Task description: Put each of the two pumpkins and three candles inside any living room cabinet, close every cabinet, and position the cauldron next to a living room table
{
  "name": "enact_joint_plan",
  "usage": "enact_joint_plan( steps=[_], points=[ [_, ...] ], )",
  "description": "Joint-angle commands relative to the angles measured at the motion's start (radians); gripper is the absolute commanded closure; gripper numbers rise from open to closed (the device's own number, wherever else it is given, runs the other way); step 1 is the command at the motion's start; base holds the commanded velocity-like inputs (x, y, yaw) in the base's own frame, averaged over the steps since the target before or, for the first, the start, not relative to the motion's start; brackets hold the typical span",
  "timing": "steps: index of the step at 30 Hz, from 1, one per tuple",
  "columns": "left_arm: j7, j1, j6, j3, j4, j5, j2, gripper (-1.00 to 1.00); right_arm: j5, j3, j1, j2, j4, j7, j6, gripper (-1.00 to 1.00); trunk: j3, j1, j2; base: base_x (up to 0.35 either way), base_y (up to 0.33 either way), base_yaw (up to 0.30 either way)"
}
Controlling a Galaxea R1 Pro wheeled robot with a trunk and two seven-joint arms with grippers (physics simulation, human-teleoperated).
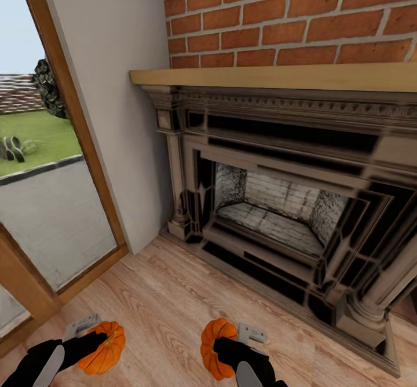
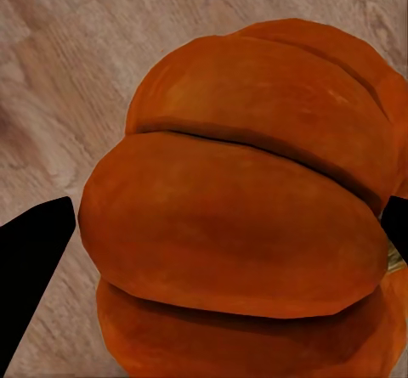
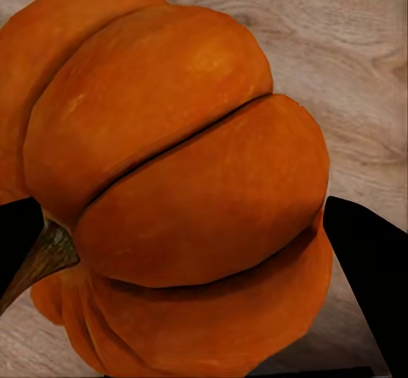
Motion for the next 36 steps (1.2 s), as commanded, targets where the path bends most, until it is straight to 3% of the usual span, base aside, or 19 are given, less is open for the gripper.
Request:
enact_joint_plan(
  steps=[1, 4, 7, 10, 19, 36],
  points=[
    [0.004, 0.000, 0.002, 0.004, -0.015, 0.009, 0.000, 1.00, -0.007, 0.001, -0.001, 0.000, 0.002, -0.008, -0.033, 1.00, -0.001, 0.000, -0.001, 0.000, 0.000, 0.000],
    [0.003, 0.000, 0.002, 0.005, -0.029, 0.009, 0.000, 1.00, -0.006, 0.001, -0.001, -0.001, 0.049, -0.007, -0.117, 1.00, -0.001, 0.000, -0.001, 0.000, 0.000, 0.000],
    [0.001, 0.000, 0.015, 0.003, -0.034, 0.010, 0.000, 1.00, -0.002, 0.005, -0.001, 0.002, 0.165, -0.005, -0.186, 1.00, -0.001, 0.000, -0.001, 0.000, 0.000, 0.000],
    [0.001, 0.000, 0.042, 0.002, -0.038, 0.011, -0.002, 1.00, -0.003, 0.006, -0.001, 0.004, 0.214, 0.003, -0.222, 1.00, -0.001, 0.000, -0.001, 0.000, 0.000, -0.011],
    [0.001, 0.000, 0.060, 0.000, -0.040, 0.011, -0.002, 1.00, 0.001, 0.007, -0.001, 0.006, 0.230, 0.068, -0.236, 1.00, -0.001, 0.000, -0.001, 0.000, 0.000, -0.227],
    [0.000, 0.000, 0.060, -0.002, -0.040, 0.012, -0.004, 1.00, -0.002, 0.007, -0.001, 0.008, 0.235, 0.073, -0.236, 1.00, 0.002, 0.000, -0.001, -0.088, 0.000, -0.279]
  ],
)
